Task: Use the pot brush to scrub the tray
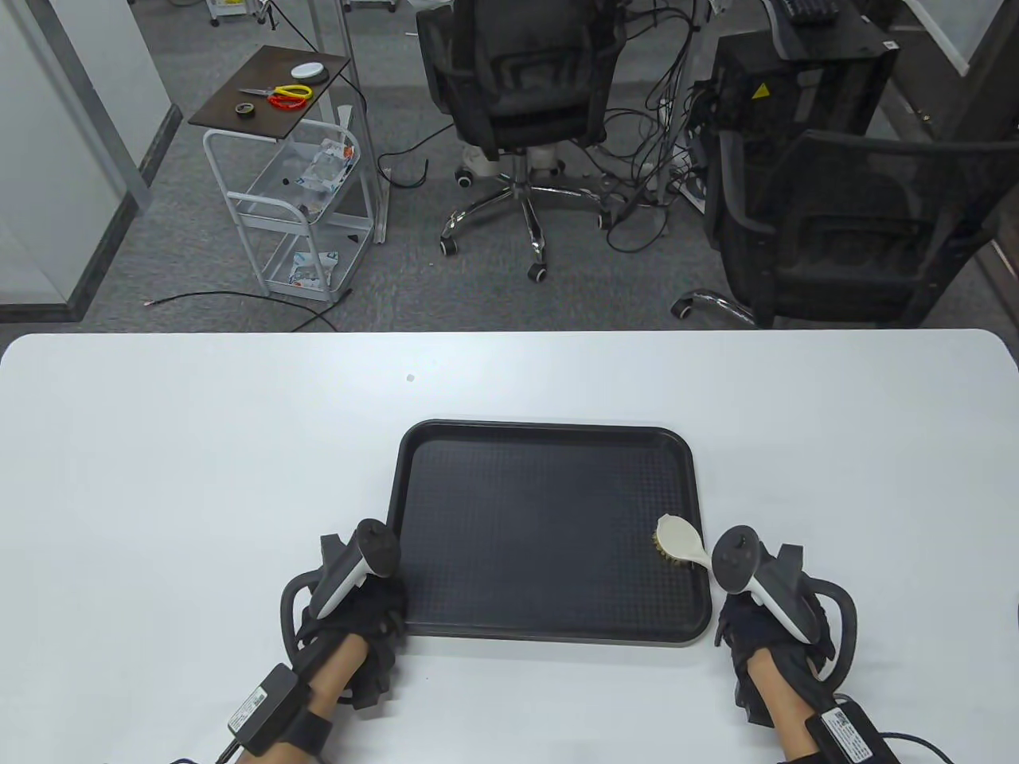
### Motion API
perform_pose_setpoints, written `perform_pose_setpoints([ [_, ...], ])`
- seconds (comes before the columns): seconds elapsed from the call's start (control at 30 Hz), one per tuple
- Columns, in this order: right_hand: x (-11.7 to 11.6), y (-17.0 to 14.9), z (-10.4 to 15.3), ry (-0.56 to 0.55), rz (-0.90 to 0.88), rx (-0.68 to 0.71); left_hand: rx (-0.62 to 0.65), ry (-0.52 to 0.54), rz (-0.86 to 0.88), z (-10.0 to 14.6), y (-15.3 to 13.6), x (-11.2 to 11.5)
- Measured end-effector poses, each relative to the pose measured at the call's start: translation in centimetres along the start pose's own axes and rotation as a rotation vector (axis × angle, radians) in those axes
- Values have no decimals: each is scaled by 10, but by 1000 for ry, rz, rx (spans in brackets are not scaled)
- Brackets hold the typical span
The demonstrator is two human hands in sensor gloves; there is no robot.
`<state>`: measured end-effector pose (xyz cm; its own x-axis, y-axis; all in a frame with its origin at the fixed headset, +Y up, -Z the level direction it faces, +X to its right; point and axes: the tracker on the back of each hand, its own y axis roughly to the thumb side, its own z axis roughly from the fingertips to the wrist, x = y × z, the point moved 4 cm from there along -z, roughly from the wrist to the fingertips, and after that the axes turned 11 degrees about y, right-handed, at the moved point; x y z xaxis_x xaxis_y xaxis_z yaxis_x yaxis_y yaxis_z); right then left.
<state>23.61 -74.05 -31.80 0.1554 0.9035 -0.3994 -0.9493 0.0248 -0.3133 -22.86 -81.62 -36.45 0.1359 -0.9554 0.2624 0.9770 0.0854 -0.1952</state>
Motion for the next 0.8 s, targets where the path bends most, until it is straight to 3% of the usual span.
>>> perform_pose_setpoints([
  [0.17, 18, 48, 18, -73, 97, 79, 0, 0, 1, 0, 0, 0],
  [0.3, 22, 108, 36, -125, 120, 205, 0, -1, 1, 0, 0, 0],
  [0.53, -3, 205, 52, -98, 100, 408, 2, 1, -2, 0, 0, 0],
  [0.8, -34, 261, 61, -62, 140, 485, 3, 0, 1, 0, 0, 0],
])
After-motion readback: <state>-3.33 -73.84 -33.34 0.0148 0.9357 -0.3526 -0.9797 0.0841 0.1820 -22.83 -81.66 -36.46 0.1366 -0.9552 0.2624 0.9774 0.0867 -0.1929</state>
